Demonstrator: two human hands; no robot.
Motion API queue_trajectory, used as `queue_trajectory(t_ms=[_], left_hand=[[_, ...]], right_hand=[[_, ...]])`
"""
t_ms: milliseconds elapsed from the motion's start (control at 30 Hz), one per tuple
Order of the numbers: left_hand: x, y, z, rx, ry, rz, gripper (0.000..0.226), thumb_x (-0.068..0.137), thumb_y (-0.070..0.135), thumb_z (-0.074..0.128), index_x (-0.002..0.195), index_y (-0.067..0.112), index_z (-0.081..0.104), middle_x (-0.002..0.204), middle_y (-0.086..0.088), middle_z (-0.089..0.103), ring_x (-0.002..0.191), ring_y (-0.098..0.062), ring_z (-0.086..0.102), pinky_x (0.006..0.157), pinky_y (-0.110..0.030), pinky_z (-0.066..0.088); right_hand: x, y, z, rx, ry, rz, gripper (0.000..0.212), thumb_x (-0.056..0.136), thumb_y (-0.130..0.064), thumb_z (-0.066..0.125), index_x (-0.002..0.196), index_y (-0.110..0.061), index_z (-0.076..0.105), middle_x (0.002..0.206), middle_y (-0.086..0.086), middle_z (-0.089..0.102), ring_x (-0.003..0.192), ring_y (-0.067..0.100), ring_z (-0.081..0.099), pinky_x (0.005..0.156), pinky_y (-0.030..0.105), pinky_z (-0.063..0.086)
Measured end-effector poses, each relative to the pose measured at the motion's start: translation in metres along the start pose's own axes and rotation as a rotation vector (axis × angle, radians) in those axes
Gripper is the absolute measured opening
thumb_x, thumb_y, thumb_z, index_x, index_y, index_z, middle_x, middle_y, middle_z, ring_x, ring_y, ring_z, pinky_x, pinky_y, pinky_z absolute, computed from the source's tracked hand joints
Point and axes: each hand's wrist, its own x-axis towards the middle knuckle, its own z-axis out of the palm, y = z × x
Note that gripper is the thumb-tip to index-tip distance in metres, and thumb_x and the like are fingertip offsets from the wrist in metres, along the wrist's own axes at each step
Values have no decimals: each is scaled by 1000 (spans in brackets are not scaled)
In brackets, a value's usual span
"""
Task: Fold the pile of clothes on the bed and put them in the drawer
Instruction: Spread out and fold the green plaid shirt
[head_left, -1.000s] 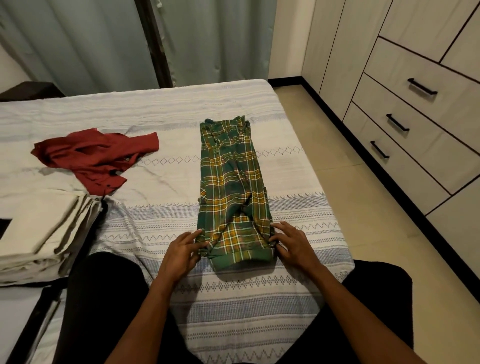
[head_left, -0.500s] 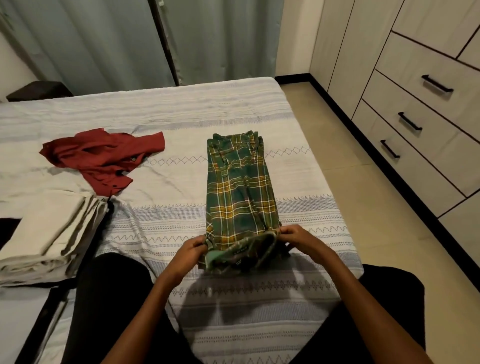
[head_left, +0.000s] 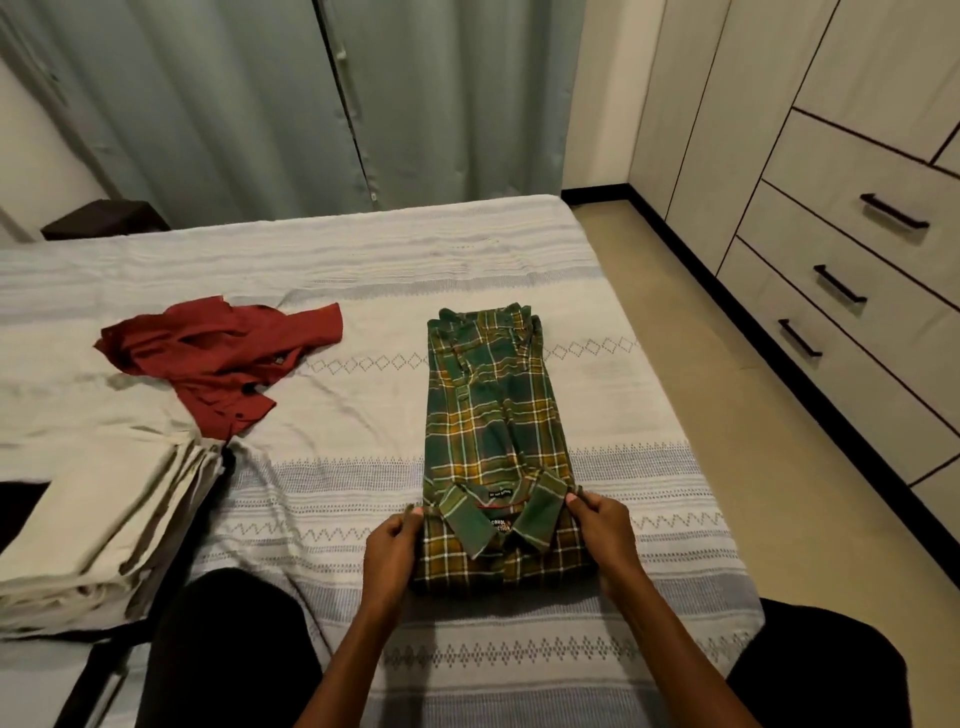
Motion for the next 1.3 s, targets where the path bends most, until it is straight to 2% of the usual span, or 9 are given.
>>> queue_trajectory(t_ms=[200,333,500,600,800,1000,1067,1167,1300], left_hand=[[54,54,21,-72,42,168,26,105,30,45,104,15,66,97,1,68,89,-11,61,70,-25,45],[132,101,41,-82,35,229,29,106,36,41,110,20,64,106,-1,69,98,-17,64,86,-35,52],[227,155,67,-76,9,299,30,107,34,37,112,17,61,108,-1,67,102,-20,62,83,-32,48],[279,174,80,-89,-2,330,32,107,36,37,115,15,60,110,-4,67,102,-20,63,82,-30,49],[371,186,116,-20,12,282,38,108,37,35,124,11,58,116,-5,64,105,-21,61,83,-29,46],[423,137,132,406,134,246,39,103,47,42,115,14,58,115,-10,66,98,-26,60,82,-35,48],[425,133,129,378,166,177,46,102,52,41,111,11,58,111,-11,65,92,-23,58,79,-34,46],[420,134,116,401,101,142,61,98,64,34,105,9,60,102,-11,66,92,-27,62,81,-39,51],[374,130,101,455,-43,57,69,91,75,36,98,11,61,96,-6,66,86,-23,62,76,-35,49]], right_hand=[[60,-66,17,73,1,-107,23,103,-22,54,104,-11,73,99,4,74,96,23,68,89,45,57],[126,-126,34,87,-16,-156,23,105,-21,49,102,-11,69,101,7,72,97,25,67,90,48,55],[216,-181,58,5,-22,-247,24,105,-19,48,101,-3,65,102,15,69,87,22,60,81,40,51],[266,-198,70,35,-33,-247,20,106,-20,47,103,-13,65,106,10,69,92,21,62,85,39,51],[366,-203,95,-57,-23,-271,23,106,-22,46,110,-9,65,109,13,69,103,31,64,85,40,50],[418,-145,105,-739,97,-306,39,103,-41,44,136,-26,58,129,19,57,115,40,54,98,45,45],[415,-140,106,-686,108,-297,47,102,-46,45,143,-22,50,134,21,55,120,40,53,101,45,44],[401,-148,95,-404,76,-119,69,97,-61,48,149,-17,36,144,16,53,128,38,53,102,45,44],[354,-146,77,-334,-19,-1,74,93,-71,46,144,-19,37,143,13,54,126,34,55,100,42,44]])
